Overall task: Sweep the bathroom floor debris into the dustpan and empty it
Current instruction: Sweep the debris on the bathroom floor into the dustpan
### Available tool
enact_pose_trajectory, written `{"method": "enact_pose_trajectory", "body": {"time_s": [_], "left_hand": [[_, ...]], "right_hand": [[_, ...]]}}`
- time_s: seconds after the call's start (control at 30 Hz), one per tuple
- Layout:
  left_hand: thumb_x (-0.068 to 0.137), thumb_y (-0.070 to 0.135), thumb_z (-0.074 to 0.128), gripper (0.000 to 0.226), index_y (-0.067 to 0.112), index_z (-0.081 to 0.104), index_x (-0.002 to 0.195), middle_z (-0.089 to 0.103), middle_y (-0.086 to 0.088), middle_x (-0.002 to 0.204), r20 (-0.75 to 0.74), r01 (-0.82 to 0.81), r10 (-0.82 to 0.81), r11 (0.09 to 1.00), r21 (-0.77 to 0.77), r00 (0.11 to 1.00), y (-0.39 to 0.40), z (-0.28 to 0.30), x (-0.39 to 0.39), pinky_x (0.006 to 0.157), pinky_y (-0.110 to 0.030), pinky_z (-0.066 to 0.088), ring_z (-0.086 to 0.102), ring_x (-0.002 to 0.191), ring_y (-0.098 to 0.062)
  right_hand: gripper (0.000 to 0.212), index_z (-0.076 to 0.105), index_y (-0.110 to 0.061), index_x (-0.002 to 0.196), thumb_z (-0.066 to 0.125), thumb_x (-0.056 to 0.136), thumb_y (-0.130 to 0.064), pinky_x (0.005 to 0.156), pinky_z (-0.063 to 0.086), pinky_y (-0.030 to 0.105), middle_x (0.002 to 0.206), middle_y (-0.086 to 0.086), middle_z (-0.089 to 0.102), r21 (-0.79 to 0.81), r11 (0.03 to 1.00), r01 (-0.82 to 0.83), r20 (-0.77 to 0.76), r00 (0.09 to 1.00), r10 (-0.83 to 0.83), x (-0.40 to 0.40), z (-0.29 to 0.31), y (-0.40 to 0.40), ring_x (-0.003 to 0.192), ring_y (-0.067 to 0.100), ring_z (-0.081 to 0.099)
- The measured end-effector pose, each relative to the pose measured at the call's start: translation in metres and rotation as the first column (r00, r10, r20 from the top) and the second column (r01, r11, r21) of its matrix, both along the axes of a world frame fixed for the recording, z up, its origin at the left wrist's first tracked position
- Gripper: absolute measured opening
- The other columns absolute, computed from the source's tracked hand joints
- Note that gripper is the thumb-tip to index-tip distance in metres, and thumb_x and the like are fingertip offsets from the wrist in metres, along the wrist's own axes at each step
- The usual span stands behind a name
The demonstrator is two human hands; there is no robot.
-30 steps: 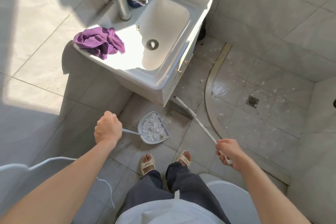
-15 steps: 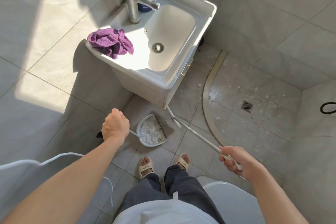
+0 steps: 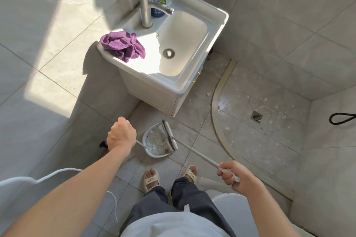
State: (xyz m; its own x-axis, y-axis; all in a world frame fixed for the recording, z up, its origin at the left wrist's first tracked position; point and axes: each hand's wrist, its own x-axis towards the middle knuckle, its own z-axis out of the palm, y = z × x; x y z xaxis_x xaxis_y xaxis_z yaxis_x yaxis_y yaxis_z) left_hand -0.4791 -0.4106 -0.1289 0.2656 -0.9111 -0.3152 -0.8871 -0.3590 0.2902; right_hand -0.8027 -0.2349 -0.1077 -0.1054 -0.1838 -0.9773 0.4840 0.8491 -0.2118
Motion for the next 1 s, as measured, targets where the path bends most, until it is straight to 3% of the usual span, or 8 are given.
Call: {"method": "enact_pose_trajectory", "body": {"time_s": [0.13, 0.33, 0.47, 0.6, 0.73, 0.83, 1.0], "left_hand": [[0.102, 0.024, 0.035, 0.026, 0.005, 0.052, 0.101, 0.062, -0.022, 0.108, -0.009, 0.004, -0.004, 1.0, -0.003, 1.0, -0.001, 0.002, -0.005, 0.071, -0.041, 0.037, 0.058, 0.094, -0.046], [0.102, 0.024, 0.034, 0.027, 0.004, 0.052, 0.103, 0.061, -0.023, 0.11, -0.007, 0.018, -0.018, 1.0, 0.009, 1.0, 0.0, 0.006, -0.023, 0.074, -0.044, 0.04, 0.058, 0.097, -0.047], [0.103, 0.024, 0.033, 0.029, 0.002, 0.052, 0.105, 0.061, -0.024, 0.11, 0.005, 0.023, -0.023, 1.0, 0.011, 1.0, 0.008, 0.006, -0.029, 0.073, -0.043, 0.039, 0.057, 0.098, -0.047], [0.102, 0.024, 0.033, 0.029, 0.002, 0.052, 0.104, 0.06, -0.025, 0.109, 0.0, 0.011, -0.011, 1.0, 0.011, 1.0, 0.016, 0.005, -0.032, 0.076, -0.045, 0.042, 0.057, 0.097, -0.047], [0.102, 0.026, 0.032, 0.031, 0.006, 0.055, 0.102, 0.061, -0.022, 0.102, -0.064, 0.029, -0.028, 1.0, 0.012, 0.998, 0.026, 0.011, -0.045, 0.077, -0.045, 0.045, 0.054, 0.088, -0.041], [0.102, 0.025, 0.034, 0.029, 0.007, 0.056, 0.098, 0.062, -0.019, 0.096, -0.092, 0.159, -0.164, 0.986, -0.056, 0.982, 0.039, 0.019, -0.068, 0.072, -0.041, 0.04, 0.045, 0.078, -0.033], [0.101, 0.025, 0.037, 0.027, 0.009, 0.056, 0.089, 0.062, -0.013, 0.09, -0.055, 0.418, -0.429, 0.897, -0.143, 0.902, 0.048, 0.036, -0.134, 0.069, -0.041, 0.043, 0.047, 0.074, -0.03]], "right_hand": [[0.016, 0.049, 0.0, 0.112, 0.043, 0.098, -0.003, 0.025, 0.024, 0.014, 0.065, 0.013, 0.049, -0.032, 0.998, 0.048, -0.004, 0.999, -0.048, -0.027, 0.015, 0.025, 0.032, 0.007, 0.033], [0.013, 0.06, 0.004, 0.101, 0.052, 0.093, -0.003, 0.034, 0.032, 0.019, 0.066, 0.014, 0.053, 0.063, 0.986, -0.154, -0.245, 0.955, 0.165, 0.016, -0.01, 0.026, 0.039, 0.013, 0.041], [0.011, 0.061, 0.004, 0.096, 0.053, 0.093, -0.004, 0.037, 0.035, 0.02, 0.068, 0.012, 0.052, 0.103, 0.982, -0.158, -0.178, 0.968, 0.175, 0.042, -0.028, 0.027, 0.04, 0.012, 0.042], [0.01, 0.053, 0.004, 0.096, 0.046, 0.095, -0.003, 0.029, 0.028, 0.015, 0.066, 0.013, 0.05, 0.028, 0.999, 0.02, -0.001, 1.0, -0.02, 0.002, -0.027, 0.046, 0.034, 0.008, 0.036], [0.009, 0.047, -0.001, 0.101, 0.039, 0.098, -0.002, 0.024, 0.024, 0.013, 0.065, 0.014, 0.048, -0.041, 0.974, 0.222, 0.124, 0.969, -0.216, -0.056, -0.013, 0.091, 0.031, 0.006, 0.033], [0.009, 0.047, -0.002, 0.104, 0.039, 0.099, -0.002, 0.024, 0.023, 0.014, 0.066, 0.014, 0.047, -0.081, 0.935, 0.346, 0.149, 0.931, -0.332, -0.084, -0.002, 0.134, 0.031, 0.006, 0.032], [0.01, 0.048, -0.003, 0.106, 0.04, 0.099, -0.004, 0.024, 0.023, 0.013, 0.064, 0.013, 0.046, -0.126, 0.82, 0.559, 0.085, 0.829, -0.552, -0.106, -0.007, 0.186, 0.03, 0.006, 0.033]]}}
